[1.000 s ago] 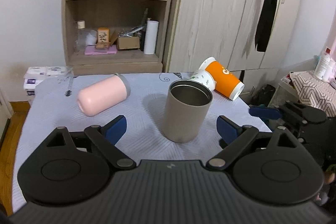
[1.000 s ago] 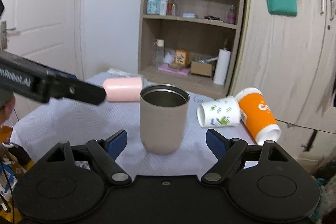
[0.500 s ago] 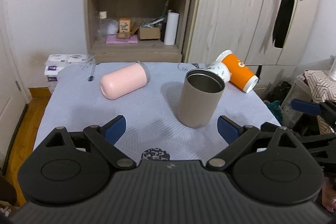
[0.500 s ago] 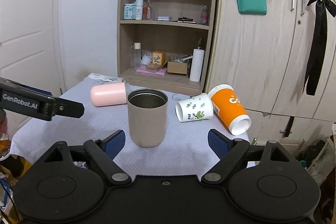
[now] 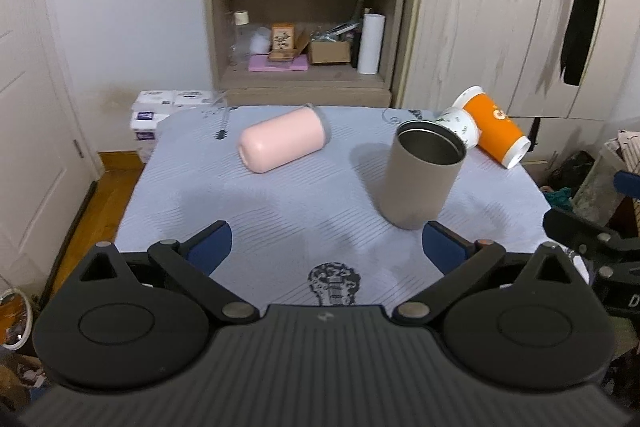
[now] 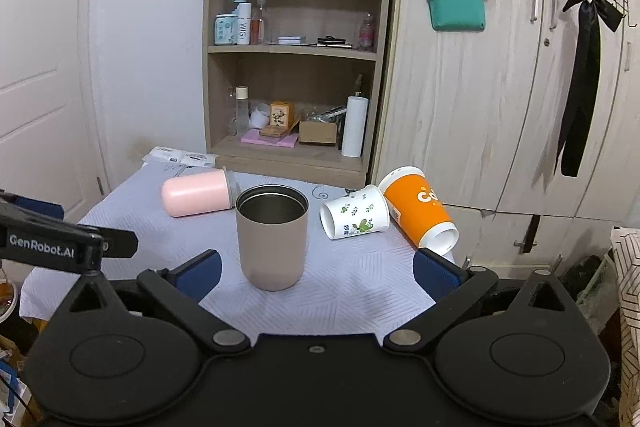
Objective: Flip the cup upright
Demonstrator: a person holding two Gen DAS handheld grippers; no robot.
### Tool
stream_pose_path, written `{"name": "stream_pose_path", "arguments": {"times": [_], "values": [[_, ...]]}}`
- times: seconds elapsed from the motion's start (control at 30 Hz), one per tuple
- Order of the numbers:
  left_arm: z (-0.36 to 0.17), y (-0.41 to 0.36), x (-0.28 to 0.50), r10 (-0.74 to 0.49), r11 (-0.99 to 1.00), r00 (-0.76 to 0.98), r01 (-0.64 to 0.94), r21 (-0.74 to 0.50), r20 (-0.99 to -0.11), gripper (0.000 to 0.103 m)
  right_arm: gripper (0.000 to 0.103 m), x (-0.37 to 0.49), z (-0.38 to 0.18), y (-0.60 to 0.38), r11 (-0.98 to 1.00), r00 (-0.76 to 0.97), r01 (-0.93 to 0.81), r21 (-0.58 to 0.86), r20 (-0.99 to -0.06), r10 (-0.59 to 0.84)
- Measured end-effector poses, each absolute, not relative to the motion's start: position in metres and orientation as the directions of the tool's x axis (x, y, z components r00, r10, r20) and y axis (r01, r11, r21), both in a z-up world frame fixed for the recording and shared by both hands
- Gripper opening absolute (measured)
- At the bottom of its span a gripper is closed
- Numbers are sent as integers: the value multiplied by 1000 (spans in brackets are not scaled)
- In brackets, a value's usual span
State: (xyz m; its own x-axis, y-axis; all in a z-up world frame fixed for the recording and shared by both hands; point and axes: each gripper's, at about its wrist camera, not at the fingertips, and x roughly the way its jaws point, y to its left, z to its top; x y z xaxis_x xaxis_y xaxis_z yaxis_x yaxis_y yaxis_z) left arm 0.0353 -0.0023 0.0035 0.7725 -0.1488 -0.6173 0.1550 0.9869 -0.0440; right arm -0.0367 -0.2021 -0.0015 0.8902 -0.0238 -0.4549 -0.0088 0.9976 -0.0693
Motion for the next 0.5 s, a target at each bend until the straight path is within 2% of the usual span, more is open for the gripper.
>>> {"name": "stream_pose_path", "arguments": {"times": [0.3, 0.5], "values": [[8, 5, 24, -100, 994, 794, 109, -22, -600, 103, 103, -39, 3, -194, 996, 887, 25, -89, -457, -63], [9, 7, 22, -86, 995, 805, 103, -5, -587, 103, 103, -45, 6, -190, 991, 904, 53, -123, -416, -100]]}}
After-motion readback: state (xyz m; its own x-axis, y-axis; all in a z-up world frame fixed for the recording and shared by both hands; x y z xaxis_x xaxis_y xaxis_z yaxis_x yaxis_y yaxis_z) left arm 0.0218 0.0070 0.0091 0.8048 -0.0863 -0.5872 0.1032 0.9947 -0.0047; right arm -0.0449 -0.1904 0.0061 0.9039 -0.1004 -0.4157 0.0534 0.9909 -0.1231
